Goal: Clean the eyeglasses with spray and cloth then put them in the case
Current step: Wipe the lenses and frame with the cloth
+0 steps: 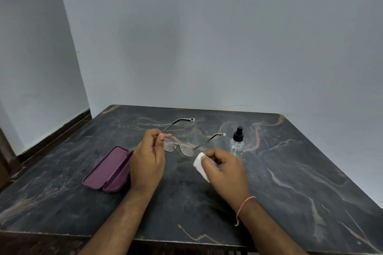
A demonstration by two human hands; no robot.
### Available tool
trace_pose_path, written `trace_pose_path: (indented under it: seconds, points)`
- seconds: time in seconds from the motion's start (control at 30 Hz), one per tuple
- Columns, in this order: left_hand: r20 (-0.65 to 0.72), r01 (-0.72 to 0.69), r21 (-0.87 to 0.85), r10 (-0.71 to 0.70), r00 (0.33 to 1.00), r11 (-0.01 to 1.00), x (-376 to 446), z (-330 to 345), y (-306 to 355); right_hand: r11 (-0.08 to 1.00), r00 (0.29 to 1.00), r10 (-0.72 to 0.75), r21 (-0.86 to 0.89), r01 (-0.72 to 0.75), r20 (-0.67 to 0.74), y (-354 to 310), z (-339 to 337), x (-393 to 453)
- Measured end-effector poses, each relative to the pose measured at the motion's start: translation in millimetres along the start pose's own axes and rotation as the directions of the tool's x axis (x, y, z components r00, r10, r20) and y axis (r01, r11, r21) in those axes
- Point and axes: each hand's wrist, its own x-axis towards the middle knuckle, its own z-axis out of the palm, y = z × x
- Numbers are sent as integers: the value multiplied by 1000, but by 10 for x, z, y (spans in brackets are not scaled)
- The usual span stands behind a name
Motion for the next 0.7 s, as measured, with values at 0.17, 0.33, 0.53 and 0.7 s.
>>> trace_pose_path:
  seconds: [0.17,0.33,0.53,0.7]
  points:
    - [20,-51,-21,51,998,998,-21,26,30,924,961,262,266,-276,88,230,-375,34]
    - [90,-62,17,61,994,998,-44,67,-42,900,956,215,340,-273,197,261,-498,45]
    - [175,-92,33,85,981,995,-85,44,-50,891,965,149,394,-225,215,207,-475,16]
    - [237,-86,-1,84,968,996,-110,-3,-30,922,978,149,337,-191,147,189,-507,-8]
